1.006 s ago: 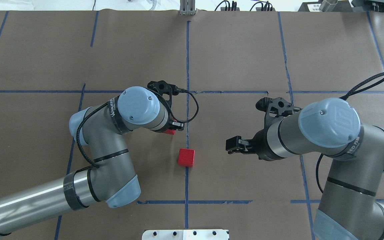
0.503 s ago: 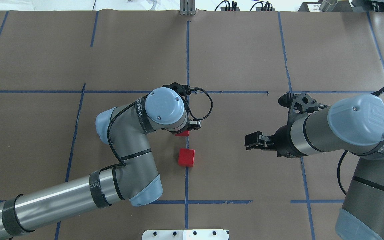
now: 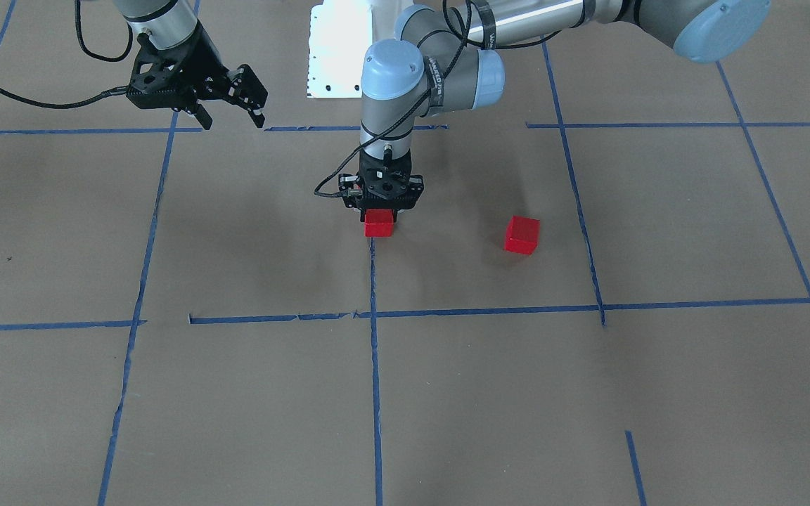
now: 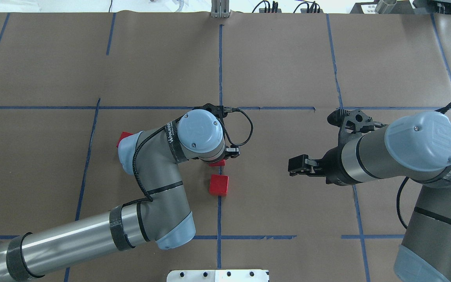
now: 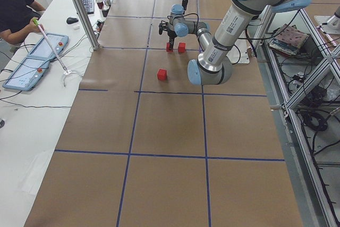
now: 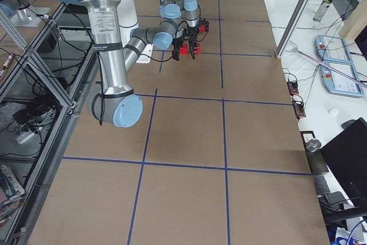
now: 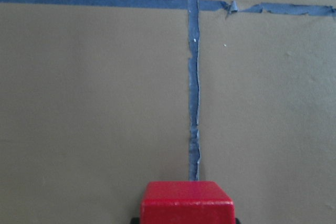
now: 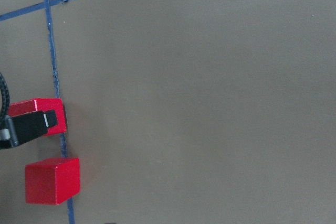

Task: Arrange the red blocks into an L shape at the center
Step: 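Place the held cube against the far side of the centered cube, then open the left gripper and move it toward the remaining red cube, then grasp the remaining red cube with the left gripper and lift it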

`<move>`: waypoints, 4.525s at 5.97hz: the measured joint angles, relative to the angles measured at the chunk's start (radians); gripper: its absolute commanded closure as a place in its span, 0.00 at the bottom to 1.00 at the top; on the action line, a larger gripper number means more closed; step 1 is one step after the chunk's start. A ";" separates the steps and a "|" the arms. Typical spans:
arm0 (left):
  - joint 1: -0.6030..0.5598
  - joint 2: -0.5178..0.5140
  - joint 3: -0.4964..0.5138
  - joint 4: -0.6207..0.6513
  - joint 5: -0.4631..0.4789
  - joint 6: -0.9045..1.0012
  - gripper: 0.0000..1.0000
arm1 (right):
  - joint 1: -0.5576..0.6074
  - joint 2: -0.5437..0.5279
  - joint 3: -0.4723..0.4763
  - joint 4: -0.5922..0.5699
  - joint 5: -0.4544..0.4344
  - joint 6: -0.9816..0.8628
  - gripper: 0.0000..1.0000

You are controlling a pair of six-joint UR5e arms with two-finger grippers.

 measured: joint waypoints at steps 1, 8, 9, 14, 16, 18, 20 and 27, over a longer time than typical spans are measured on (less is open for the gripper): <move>0.003 -0.001 -0.006 0.013 0.001 -0.005 1.00 | 0.000 -0.001 0.000 0.000 -0.001 0.000 0.00; 0.037 -0.001 -0.025 0.033 0.025 -0.009 0.90 | 0.001 -0.007 0.002 0.000 0.000 0.003 0.00; 0.038 0.000 -0.025 0.034 0.026 -0.010 0.90 | 0.001 -0.007 0.002 0.000 0.000 0.003 0.00; 0.046 0.008 -0.037 0.034 0.025 -0.010 0.13 | 0.001 -0.006 0.003 0.000 0.002 0.003 0.00; 0.049 0.009 -0.039 0.034 0.027 -0.010 0.00 | 0.001 -0.007 0.003 0.000 0.004 0.003 0.00; 0.048 0.024 -0.093 0.033 0.027 -0.009 0.00 | 0.003 -0.008 0.007 0.000 0.008 0.003 0.00; -0.012 0.130 -0.241 0.031 0.026 0.055 0.00 | 0.006 -0.031 0.028 0.000 0.011 0.002 0.00; -0.168 0.473 -0.303 -0.129 -0.067 0.317 0.00 | 0.001 -0.041 0.032 0.000 0.010 0.003 0.00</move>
